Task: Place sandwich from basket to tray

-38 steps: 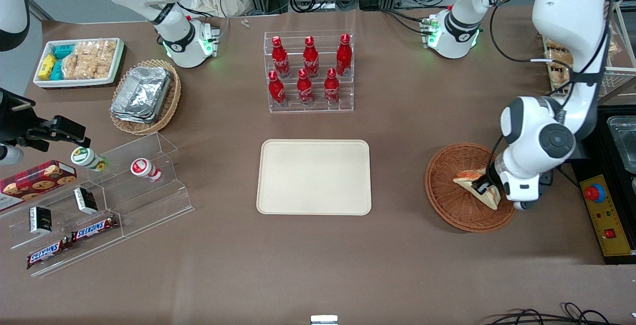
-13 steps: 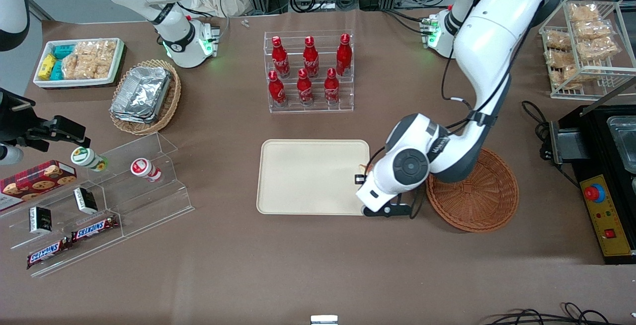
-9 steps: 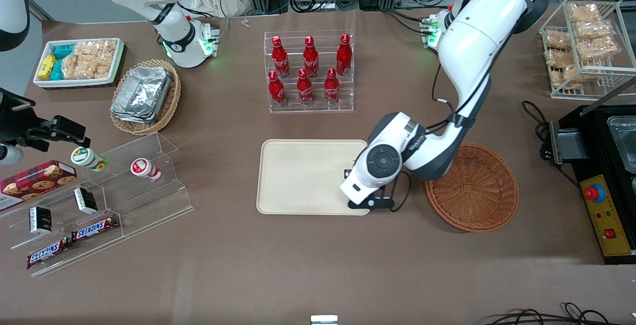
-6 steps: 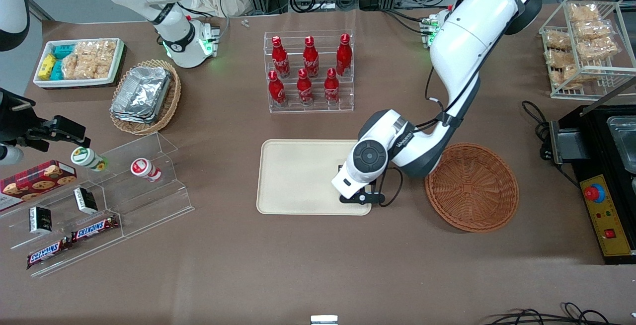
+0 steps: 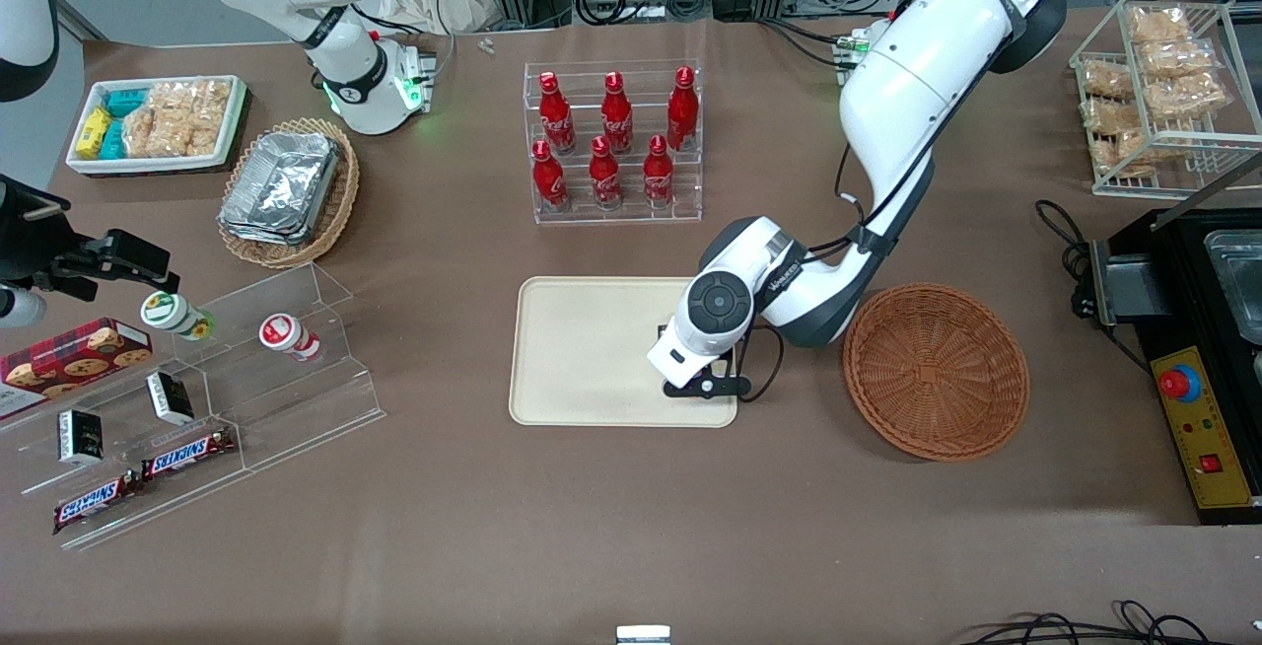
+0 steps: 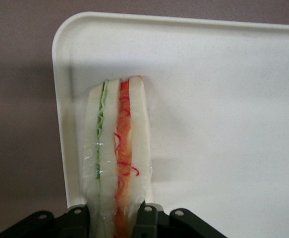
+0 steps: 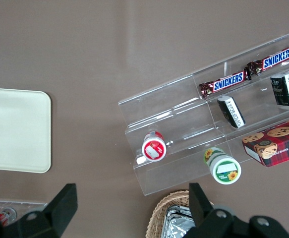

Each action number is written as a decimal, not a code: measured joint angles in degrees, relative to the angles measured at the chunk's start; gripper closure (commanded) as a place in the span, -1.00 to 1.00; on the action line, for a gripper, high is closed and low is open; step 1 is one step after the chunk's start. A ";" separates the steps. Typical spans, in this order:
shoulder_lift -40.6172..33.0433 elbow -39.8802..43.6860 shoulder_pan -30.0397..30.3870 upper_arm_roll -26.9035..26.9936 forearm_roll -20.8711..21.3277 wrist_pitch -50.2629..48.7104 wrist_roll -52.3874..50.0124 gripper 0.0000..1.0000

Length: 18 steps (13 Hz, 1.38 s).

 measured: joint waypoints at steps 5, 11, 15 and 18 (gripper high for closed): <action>-6.60 1.37 4.24 0.16 0.07 -5.78 -0.51 -0.99; -23.68 -4.53 13.87 0.26 0.05 -10.63 -0.64 -0.99; -31.19 -9.31 20.31 0.29 -2.04 -11.09 0.43 -0.99; -35.39 -10.53 23.07 3.20 -5.89 -15.14 8.38 -0.99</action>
